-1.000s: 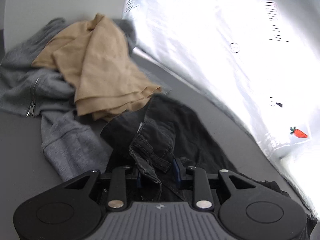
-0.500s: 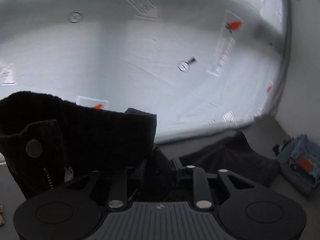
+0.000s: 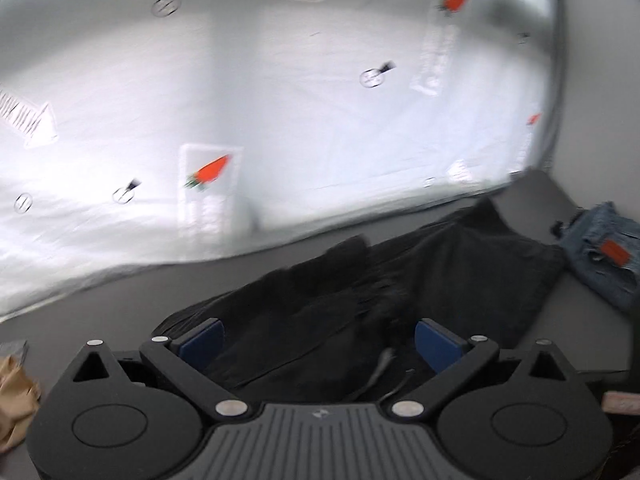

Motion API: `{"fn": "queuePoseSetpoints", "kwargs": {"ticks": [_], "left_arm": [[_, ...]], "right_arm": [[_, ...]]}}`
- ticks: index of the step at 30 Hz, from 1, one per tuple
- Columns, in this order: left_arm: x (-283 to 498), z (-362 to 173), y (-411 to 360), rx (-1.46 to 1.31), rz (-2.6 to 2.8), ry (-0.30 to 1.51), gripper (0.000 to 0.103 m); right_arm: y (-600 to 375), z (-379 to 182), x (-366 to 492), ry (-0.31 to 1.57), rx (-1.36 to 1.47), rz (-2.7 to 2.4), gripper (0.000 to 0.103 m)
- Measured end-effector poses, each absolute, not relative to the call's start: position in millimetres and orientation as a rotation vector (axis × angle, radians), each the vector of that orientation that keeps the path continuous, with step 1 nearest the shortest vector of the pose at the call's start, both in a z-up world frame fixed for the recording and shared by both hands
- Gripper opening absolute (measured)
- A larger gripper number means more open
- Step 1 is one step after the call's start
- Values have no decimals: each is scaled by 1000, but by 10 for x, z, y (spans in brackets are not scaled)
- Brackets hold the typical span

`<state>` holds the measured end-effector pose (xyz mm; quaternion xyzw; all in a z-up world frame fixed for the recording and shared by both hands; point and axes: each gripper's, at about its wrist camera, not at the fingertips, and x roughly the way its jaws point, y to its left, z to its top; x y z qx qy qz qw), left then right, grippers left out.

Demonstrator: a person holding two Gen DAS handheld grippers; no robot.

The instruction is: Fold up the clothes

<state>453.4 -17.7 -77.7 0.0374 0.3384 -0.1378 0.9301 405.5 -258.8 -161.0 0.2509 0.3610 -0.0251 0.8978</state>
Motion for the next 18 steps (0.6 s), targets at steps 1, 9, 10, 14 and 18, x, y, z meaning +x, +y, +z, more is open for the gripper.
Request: {"fn": "queuePoseSetpoints", "kwargs": {"ticks": [1, 9, 10, 14, 18], "left_arm": [[4645, -892, 2, 31, -225, 755, 101], [4964, -1470, 557, -123, -82, 932, 101], [4981, -1485, 539, -118, -81, 931, 101], [5031, -1515, 461, -93, -83, 928, 101], [5029, -1448, 377, -43, -108, 913, 101]], "right_arm": [[-2574, -1615, 4150, 736, 536, -27, 55], [-2431, -1854, 5061, 775, 581, -24, 86], [-2429, -1902, 5143, 792, 608, -37, 89], [-2380, -1965, 5342, 801, 674, -67, 80], [-2256, -1627, 5136, 732, 492, -116, 26]]}}
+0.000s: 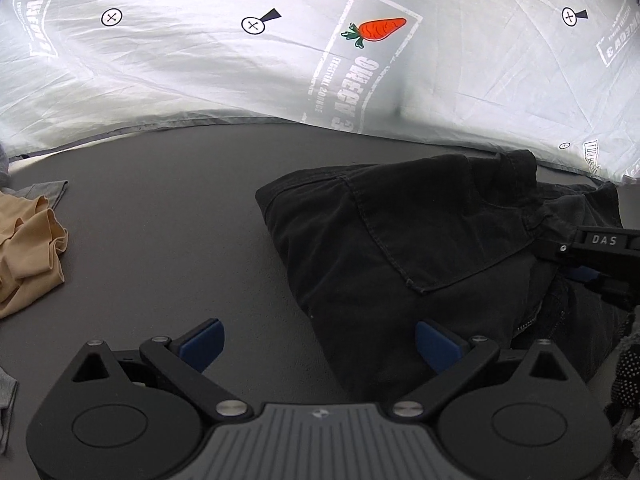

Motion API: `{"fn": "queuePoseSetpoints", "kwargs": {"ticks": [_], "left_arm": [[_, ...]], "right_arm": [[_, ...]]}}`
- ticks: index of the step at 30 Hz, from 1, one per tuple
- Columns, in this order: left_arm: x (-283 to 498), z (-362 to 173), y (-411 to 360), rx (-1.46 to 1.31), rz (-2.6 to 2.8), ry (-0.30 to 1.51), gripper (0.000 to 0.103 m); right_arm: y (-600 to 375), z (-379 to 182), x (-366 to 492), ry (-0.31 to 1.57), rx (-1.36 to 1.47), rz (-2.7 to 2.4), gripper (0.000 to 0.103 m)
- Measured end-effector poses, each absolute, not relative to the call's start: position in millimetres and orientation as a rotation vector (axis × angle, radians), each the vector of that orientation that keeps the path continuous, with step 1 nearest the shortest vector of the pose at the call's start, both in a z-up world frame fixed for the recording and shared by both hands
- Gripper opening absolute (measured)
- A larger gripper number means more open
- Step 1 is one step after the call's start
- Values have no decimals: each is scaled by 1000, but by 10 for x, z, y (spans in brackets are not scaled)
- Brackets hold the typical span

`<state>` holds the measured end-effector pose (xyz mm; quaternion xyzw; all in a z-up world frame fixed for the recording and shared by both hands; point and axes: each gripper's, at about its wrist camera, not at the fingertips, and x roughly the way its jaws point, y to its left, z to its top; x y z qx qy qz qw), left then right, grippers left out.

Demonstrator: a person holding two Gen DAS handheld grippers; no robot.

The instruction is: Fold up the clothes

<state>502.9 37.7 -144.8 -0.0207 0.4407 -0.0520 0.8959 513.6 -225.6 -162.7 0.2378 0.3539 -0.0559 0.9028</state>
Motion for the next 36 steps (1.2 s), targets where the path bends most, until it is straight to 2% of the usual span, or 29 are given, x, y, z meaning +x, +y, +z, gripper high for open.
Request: {"fn": "queuePoseSetpoints", "kwargs": {"ticks": [3, 6, 8, 10, 13, 17, 19, 20, 23, 31, 36], "left_arm": [[4986, -1392, 280, 7, -148, 887, 101], [5001, -1517, 155, 35, -193, 936, 101], [5000, -1653, 88, 32, -217, 979, 101], [4986, -1720, 53, 37, -209, 986, 101], [5011, -1744, 70, 28, -209, 998, 103], [5052, -1770, 117, -15, -201, 1030, 103], [5065, -1770, 82, 11, -200, 1022, 103], [5062, -1767, 56, 33, -200, 1015, 103], [5055, -1742, -4, 74, -188, 1008, 103], [4758, -1542, 35, -9, -164, 1016, 103], [4338, -1345, -65, -40, -212, 949, 103]], "right_arm": [[-2195, -1280, 4857, 618, 328, -174, 24], [-2334, -1382, 4844, 621, 166, -345, 26], [-2613, -1676, 4959, 747, 232, -361, 33], [-2795, -1771, 4950, 771, 314, -352, 55], [-2878, -1663, 4886, 741, 353, -354, 63], [-2768, -1602, 4738, 678, 343, -353, 67], [-2697, -1613, 4707, 658, 298, -320, 88], [-2659, -1636, 4706, 662, 268, -310, 90], [-2612, -1983, 4857, 823, 180, -341, 96], [-2905, -1717, 4211, 729, 460, -281, 98], [-3213, -1855, 3593, 693, 728, -270, 101]]}}
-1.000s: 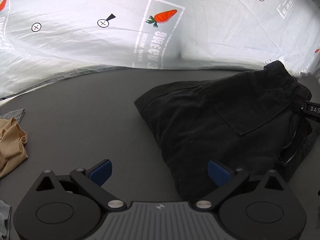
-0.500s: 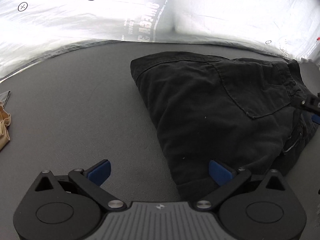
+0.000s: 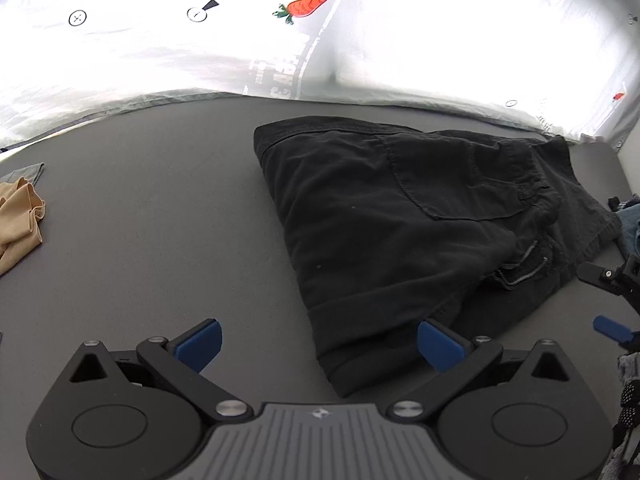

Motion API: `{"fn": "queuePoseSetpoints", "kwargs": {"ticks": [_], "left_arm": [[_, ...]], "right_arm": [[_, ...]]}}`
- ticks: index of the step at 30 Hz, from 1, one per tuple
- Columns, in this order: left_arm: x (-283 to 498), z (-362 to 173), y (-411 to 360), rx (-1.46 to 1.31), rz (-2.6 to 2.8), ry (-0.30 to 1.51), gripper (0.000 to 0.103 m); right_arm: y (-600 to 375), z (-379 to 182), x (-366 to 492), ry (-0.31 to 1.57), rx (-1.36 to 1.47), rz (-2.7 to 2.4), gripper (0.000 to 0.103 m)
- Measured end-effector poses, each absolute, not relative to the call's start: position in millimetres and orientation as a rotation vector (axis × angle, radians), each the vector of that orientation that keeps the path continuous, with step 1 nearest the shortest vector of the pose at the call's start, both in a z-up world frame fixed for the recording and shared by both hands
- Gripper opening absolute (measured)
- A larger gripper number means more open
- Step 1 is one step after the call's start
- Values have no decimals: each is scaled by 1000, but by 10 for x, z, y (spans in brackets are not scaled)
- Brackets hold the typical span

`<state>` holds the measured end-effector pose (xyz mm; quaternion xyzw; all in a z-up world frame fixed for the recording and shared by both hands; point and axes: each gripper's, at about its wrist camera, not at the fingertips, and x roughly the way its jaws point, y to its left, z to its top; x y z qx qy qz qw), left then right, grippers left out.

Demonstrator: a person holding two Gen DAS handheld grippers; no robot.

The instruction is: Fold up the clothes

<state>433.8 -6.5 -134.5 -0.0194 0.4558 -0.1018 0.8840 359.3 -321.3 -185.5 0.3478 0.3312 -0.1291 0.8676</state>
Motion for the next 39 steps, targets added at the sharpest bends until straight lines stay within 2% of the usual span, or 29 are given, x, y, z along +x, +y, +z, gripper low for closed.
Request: {"fn": "queuePoseSetpoints", "kwargs": {"ticks": [5, 14, 20, 26, 33, 39], "left_arm": [[4067, -1215, -258, -151, -285, 846, 103], [4335, -1186, -1009, -196, -223, 816, 103], [4842, -1182, -1508, -149, -267, 789, 102], [5506, -1253, -2040, -45, -321, 822, 102], [6016, -1653, -2604, 117, -368, 888, 103], [6284, -1963, -2794, 161, -308, 938, 103]], "right_arm": [[-3605, -2034, 3067, 573, 1027, -234, 101], [-4399, -2067, 3052, 545, 994, -235, 103], [-5006, -2196, 3503, 535, 1010, -254, 102], [-5472, -2320, 4068, 495, 972, -318, 96], [-5647, -2391, 4583, 455, 864, -285, 95], [-5873, -2450, 4911, 425, 929, -233, 95]]}}
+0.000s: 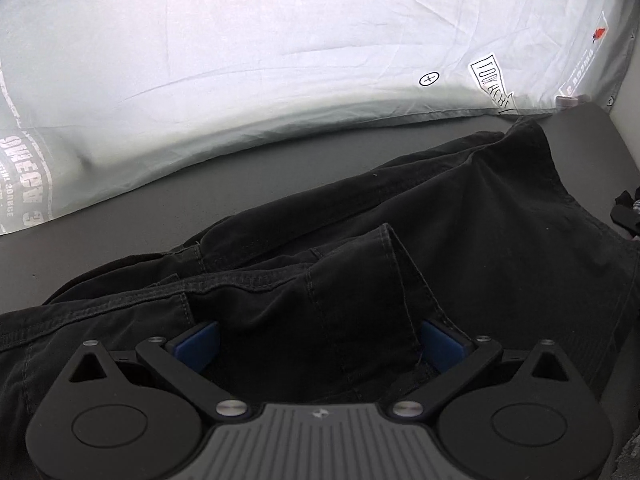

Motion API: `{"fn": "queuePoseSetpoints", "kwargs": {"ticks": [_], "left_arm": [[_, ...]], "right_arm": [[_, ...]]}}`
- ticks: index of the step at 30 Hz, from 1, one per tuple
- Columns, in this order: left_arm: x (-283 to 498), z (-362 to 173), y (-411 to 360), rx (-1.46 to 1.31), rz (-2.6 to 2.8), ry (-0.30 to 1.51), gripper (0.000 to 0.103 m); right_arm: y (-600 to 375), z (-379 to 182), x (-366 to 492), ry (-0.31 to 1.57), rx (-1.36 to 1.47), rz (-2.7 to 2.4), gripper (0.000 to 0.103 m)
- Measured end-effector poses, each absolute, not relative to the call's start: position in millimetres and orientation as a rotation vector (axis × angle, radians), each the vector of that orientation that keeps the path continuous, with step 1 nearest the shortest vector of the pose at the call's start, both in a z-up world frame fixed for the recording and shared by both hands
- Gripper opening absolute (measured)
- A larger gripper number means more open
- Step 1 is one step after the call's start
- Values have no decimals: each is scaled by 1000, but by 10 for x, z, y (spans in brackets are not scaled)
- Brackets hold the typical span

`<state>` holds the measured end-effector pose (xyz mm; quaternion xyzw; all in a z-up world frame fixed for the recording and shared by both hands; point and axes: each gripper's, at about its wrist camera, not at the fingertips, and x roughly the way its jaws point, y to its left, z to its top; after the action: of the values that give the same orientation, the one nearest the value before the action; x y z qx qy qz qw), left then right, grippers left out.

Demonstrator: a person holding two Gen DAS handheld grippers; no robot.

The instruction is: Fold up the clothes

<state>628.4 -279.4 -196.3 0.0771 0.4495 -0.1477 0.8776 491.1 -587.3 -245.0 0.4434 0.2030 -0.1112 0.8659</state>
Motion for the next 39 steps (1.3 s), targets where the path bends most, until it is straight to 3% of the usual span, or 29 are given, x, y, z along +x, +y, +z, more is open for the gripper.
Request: {"fn": "queuePoseSetpoints", "kwargs": {"ticks": [2, 3, 4, 6, 7, 10, 13, 18, 24, 27, 32, 35, 36, 39], "left_arm": [[6314, -2024, -2860, 197, -293, 927, 103], [6332, -2042, -2872, 201, -286, 929, 103], [6346, -2050, -2869, 193, -282, 930, 103], [6358, -2050, -2850, 178, -278, 930, 103], [6361, -2049, -2841, 173, -277, 929, 103], [6344, -2050, -2822, 167, -277, 917, 103], [6357, -1992, -2757, 113, -278, 925, 103], [6248, -1482, -2213, -216, -267, 870, 103], [5431, -752, -1052, -372, -97, 596, 103], [5046, -602, -501, -315, 32, 532, 103], [4627, -773, 34, -283, 196, 610, 103], [4449, -1004, 61, -307, 199, 667, 103], [4425, -1070, 39, -307, 189, 685, 103], [4524, -1187, -126, -296, 126, 726, 103]], "right_arm": [[-5932, -2468, 4986, 416, 968, -214, 94], [-5944, -2472, 5014, 414, 978, -210, 85], [-5949, -2477, 5050, 425, 979, -213, 59], [-5941, -2482, 5147, 492, 943, -262, 24], [-5920, -2468, 5184, 519, 905, -286, 17], [-5862, -2361, 5184, 513, 864, -304, 8], [-5757, -2120, 5132, 463, 824, -292, 5], [-5272, -1384, 5125, 349, 679, -144, 5], [-3839, -625, 4950, 279, 369, 238, 5], [-2941, -761, 4735, 347, 154, 408, 7], [-1819, -1908, 4359, 630, -304, 470, 20], [-1696, -2001, 4128, 547, -485, 464, 22], [-1691, -1933, 4117, 552, -511, 469, 28], [-1895, -1556, 4165, 548, -402, 485, 63]]}}
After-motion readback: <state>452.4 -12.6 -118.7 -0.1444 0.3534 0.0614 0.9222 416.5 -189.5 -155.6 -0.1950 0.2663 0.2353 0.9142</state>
